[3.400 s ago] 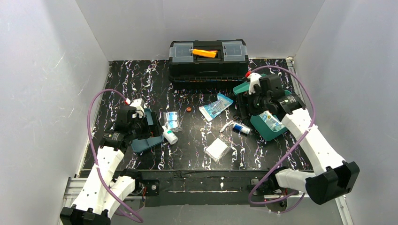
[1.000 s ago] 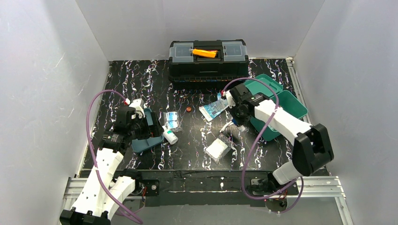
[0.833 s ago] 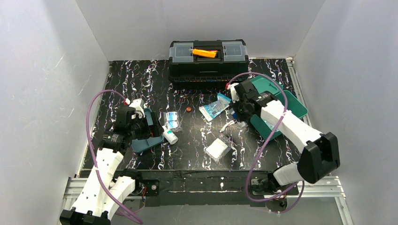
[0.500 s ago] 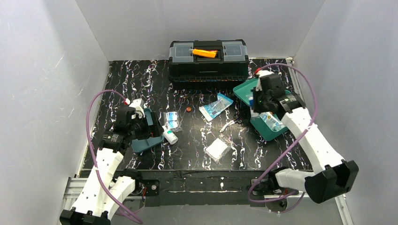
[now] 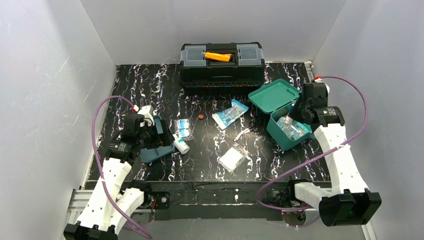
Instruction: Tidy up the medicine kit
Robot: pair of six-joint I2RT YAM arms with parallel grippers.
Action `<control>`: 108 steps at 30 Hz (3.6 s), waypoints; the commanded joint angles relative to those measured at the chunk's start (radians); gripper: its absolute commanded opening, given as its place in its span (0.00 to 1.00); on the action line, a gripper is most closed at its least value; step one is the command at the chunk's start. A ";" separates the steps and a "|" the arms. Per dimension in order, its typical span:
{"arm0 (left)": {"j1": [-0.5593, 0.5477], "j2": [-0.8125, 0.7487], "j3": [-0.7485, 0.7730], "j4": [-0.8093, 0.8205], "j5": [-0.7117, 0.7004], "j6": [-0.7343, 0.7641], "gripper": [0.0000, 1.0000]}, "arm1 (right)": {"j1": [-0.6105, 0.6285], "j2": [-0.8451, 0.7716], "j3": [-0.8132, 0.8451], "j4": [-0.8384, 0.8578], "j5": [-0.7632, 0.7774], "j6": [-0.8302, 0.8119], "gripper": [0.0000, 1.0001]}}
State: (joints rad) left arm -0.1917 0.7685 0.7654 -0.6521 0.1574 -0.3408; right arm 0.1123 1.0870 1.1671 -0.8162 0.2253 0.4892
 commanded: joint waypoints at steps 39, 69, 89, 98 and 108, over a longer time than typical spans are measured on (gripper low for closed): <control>-0.002 0.173 0.154 -0.093 0.053 -0.077 1.00 | -0.246 0.145 0.031 0.057 -0.094 0.101 0.53; -0.398 0.441 0.231 -0.287 -0.281 -0.875 0.99 | 0.155 -0.137 0.061 0.000 -0.296 -0.207 0.59; -0.386 0.737 0.296 -0.177 -0.315 -0.874 0.94 | 0.218 -0.243 -0.065 -0.002 -0.375 -0.196 0.57; -0.336 0.783 0.264 -0.146 -0.289 -0.813 0.90 | 0.224 -0.215 -0.095 0.023 -0.392 -0.189 0.56; -0.283 0.850 0.255 -0.100 -0.232 -0.745 0.75 | 0.232 -0.187 -0.113 0.040 -0.397 -0.184 0.55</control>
State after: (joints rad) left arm -0.4786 1.6028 1.0199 -0.7479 -0.0902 -1.1202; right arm 0.3367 0.8948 1.0538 -0.8211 -0.1574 0.3099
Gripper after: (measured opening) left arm 0.778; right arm 0.553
